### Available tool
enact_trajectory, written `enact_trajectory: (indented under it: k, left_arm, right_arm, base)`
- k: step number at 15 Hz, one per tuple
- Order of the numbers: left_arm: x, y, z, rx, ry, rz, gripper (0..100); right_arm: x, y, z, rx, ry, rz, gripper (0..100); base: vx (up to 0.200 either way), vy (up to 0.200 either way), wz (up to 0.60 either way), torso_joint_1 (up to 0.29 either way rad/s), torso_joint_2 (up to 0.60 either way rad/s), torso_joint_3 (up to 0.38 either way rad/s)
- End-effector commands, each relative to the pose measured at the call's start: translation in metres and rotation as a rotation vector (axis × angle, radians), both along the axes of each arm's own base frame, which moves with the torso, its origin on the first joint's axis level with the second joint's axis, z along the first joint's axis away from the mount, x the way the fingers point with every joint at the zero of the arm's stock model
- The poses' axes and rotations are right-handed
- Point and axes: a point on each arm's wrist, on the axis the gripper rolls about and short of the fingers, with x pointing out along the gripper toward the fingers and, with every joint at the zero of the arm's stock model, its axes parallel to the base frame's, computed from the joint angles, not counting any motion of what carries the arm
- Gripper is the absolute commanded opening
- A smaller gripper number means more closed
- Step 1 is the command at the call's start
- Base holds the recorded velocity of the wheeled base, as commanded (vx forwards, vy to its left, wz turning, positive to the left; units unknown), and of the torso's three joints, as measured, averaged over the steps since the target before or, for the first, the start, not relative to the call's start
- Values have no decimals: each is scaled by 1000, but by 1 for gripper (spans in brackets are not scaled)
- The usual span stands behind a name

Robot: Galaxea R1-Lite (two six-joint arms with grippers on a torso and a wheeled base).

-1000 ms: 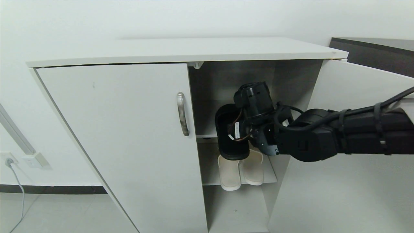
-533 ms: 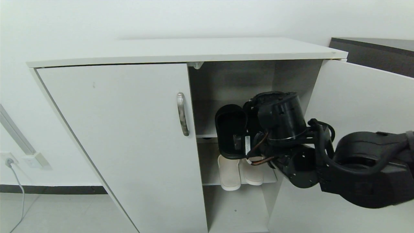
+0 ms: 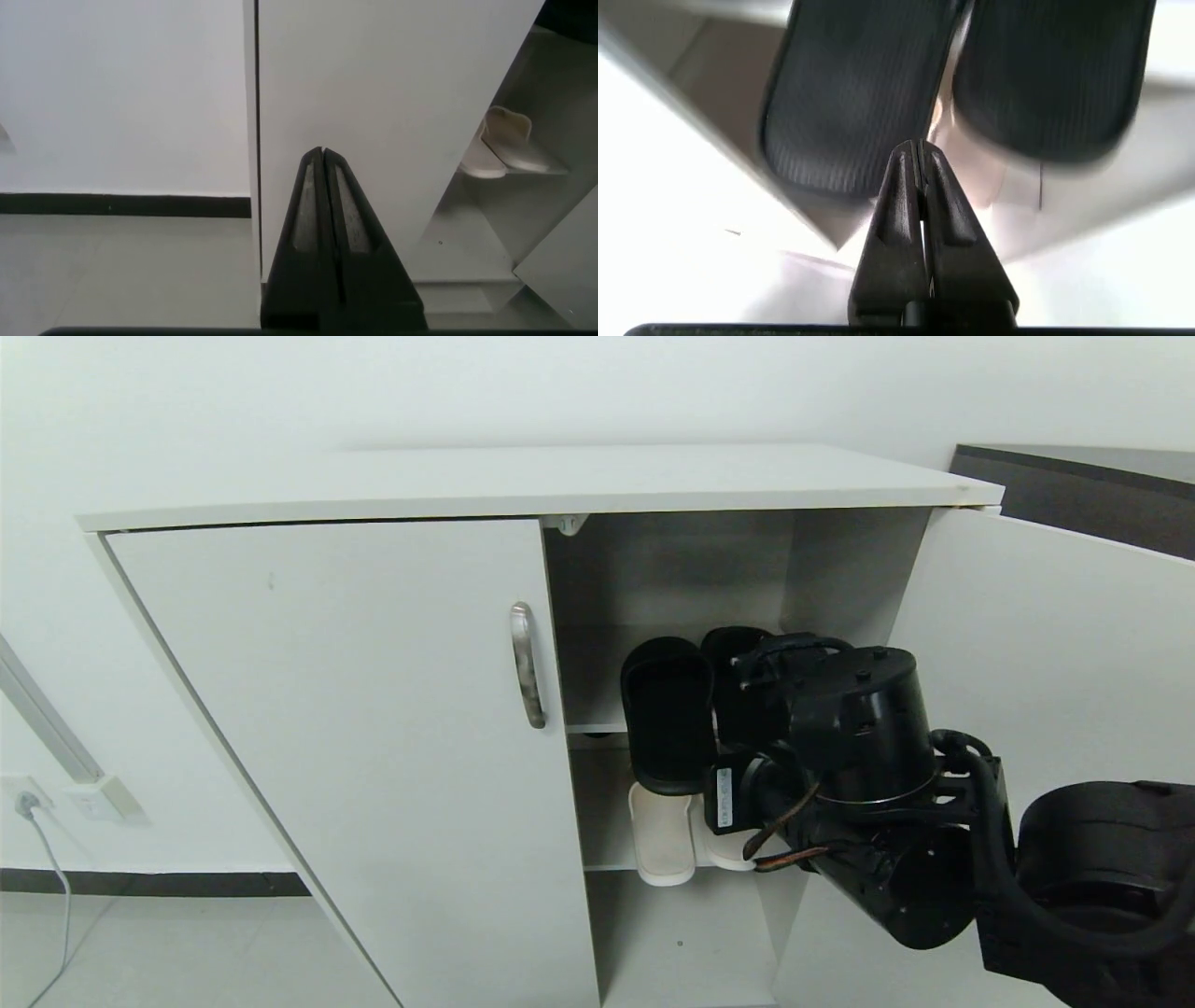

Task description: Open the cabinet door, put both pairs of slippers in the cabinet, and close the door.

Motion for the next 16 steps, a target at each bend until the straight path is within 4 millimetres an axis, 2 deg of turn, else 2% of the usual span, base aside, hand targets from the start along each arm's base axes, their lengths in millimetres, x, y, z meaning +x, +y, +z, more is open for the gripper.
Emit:
enact_trajectory:
  k: [1, 7, 16]
  left_arm:
    - [0, 0, 0, 1, 0, 1, 0]
    - [0, 0, 0, 1, 0, 1, 0]
    - [0, 0, 0, -1, 2, 1, 0]
  right_arm:
    - [2, 4, -10, -12, 6, 2, 0]
    - [5, 8, -18, -20, 8, 0, 0]
    - [5, 8, -21, -32, 11, 0, 0]
  base:
    - [0, 0, 0, 0, 0, 0]
    - [0, 0, 0, 0, 0, 0]
    - [-200, 0, 0, 2, 4, 2]
